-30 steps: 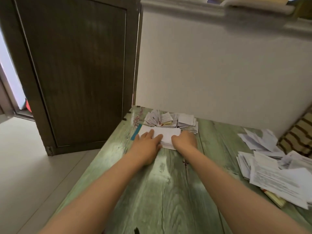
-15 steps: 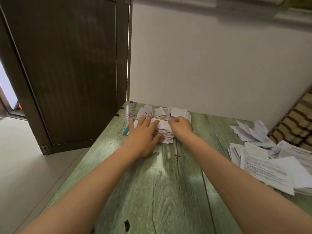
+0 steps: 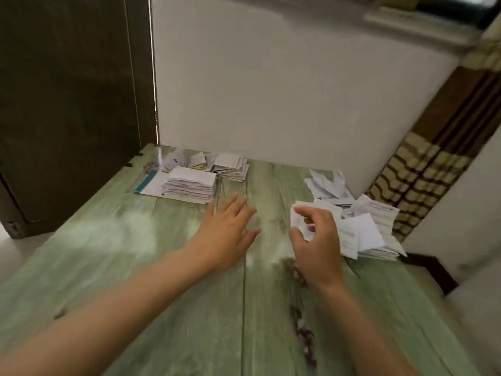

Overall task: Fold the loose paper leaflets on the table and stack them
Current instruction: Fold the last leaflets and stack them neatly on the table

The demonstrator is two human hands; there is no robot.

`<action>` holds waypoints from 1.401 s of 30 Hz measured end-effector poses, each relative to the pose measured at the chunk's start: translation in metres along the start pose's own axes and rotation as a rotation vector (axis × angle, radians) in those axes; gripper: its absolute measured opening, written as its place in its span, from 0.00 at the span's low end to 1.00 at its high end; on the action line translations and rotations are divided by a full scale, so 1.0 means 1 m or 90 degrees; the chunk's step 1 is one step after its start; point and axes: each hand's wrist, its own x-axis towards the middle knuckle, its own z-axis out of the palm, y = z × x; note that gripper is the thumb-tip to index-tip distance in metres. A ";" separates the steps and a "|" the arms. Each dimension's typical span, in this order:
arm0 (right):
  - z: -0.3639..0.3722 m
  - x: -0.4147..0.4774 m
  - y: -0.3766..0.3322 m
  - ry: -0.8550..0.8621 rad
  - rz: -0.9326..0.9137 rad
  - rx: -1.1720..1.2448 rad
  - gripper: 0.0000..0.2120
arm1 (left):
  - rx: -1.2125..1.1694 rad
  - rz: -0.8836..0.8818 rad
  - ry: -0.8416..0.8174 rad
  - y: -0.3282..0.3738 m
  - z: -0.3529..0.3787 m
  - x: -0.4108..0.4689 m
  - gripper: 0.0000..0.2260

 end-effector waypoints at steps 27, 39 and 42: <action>-0.069 0.016 0.039 0.164 0.180 0.292 0.08 | -0.794 -0.118 0.326 0.111 0.045 0.033 0.06; -0.068 0.015 0.036 -0.177 0.327 0.409 0.21 | -0.995 -0.229 0.101 0.089 0.042 0.034 0.16; -0.066 0.011 0.036 -0.230 0.251 0.325 0.18 | -1.082 -0.267 0.012 0.082 0.040 0.035 0.08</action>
